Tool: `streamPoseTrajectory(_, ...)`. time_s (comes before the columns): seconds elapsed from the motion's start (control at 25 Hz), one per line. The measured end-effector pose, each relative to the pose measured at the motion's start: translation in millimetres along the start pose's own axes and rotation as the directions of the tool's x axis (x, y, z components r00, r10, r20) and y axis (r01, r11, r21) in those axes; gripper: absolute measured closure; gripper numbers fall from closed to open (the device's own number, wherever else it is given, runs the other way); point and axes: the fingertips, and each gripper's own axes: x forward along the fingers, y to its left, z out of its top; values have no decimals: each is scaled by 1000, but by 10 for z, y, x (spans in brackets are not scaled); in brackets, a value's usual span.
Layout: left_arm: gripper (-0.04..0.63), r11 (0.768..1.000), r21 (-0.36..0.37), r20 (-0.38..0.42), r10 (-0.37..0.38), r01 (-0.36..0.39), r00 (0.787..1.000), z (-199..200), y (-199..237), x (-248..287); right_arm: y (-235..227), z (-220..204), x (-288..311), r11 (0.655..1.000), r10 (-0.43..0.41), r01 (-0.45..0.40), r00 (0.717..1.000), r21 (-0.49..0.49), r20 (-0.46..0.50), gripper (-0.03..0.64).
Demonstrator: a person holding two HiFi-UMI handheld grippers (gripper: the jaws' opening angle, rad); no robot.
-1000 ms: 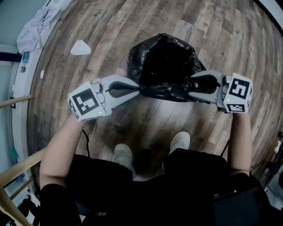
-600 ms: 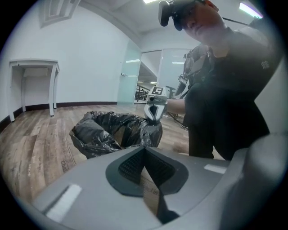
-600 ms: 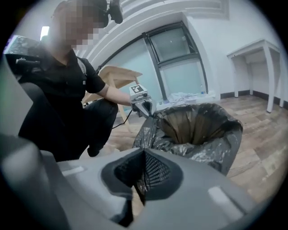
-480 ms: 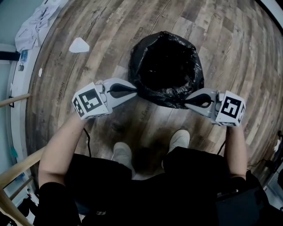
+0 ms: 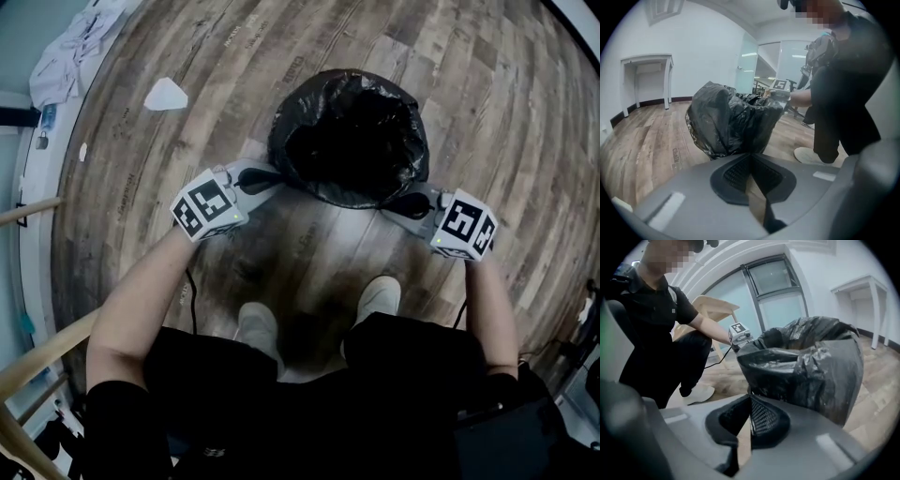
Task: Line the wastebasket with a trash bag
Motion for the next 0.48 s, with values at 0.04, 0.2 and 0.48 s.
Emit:
streamPoseTrajectory(0.04, 587, 1000, -6, -2, 8, -8, 1000, -29, 24, 9, -20, -9, 22, 1000, -5, 5, 1000, 3, -1, 614)
streamPoseTrajectory(0.2, 584, 999, -36, 8, 20, -20, 1000, -50, 43, -1, 46, 9, 16, 1000, 11, -11, 1000, -22, -26, 612)
streamPoseTrajectory(0.48, 411, 996, -63, 194, -46, 59, 980, 522, 68, -520, 245, 745, -782, 994, 106, -105, 960, -16, 260, 569)
